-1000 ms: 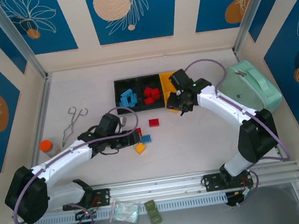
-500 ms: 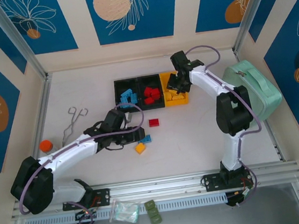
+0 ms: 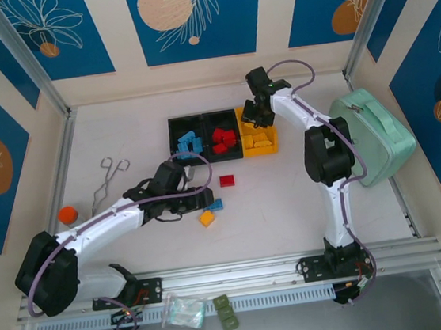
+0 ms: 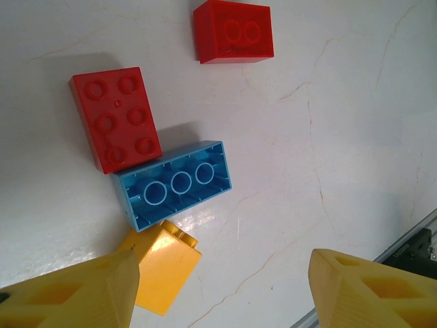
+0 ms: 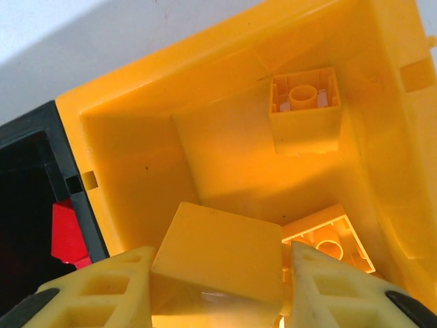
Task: Sort the legos into containers by color
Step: Place the lego in the container.
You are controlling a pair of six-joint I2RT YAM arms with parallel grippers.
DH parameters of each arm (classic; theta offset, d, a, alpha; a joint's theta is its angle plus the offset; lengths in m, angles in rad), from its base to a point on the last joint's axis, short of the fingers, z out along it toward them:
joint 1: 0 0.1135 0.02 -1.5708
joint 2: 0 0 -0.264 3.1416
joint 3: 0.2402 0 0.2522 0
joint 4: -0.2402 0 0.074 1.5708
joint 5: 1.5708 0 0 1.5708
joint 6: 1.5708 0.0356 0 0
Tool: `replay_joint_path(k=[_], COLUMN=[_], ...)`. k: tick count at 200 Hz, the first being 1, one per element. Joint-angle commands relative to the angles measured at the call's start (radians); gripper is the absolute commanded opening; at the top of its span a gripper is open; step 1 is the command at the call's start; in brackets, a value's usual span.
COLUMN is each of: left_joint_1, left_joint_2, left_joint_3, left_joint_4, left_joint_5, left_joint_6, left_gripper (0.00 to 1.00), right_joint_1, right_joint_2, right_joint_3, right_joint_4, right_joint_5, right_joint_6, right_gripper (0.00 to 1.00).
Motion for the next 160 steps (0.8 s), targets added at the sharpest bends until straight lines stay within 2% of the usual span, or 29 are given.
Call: replay_joint_path(k=[1,29,61,95,136,160], left_joint_1=[-0.007,-0.007,-0.007,-0.007,-0.009,-0.013], left_joint_2=[-0.022,-0.019,-0.021,-0.032,-0.051,-0.067], left_joint_3=[0.001,-0.007,-0.016,-0.023,-0.028,-0.031], left_joint_4=[-0.034,-0.025,-0.021,-0.025,-0.054,-0.073], left_joint_5=[-0.007,-0.002,-0.002,-0.005,-0.005,-0.005], left_joint_6=[-0.004,-0.009,-0.014,-0.018,-0.010,0.002], left_gripper=[0.66,0.66,0.67,0.66,0.66,0.67], right_joint_1=[-0.006,-0.004,-0.002,0.001,0.020,0.043], right_joint_2=[0.026,0.034,0.034,-0.009,-0.141,-0.282], right_joint_3=[0.035,0.035,0.052,0.043,-0.039,-0.181], right_joint_4=[-0.042,-0.036,-0.052,-0.053,-0.026,0.031], right_joint_5=[0.019,0.034,0.046,0.052,0.052,0.033], right_joint_6=[0.003,0.011,0.003,-0.002,-0.012,-0.014], right_gripper=[0.39,0.41,0.53,0.58,0.59,0.58])
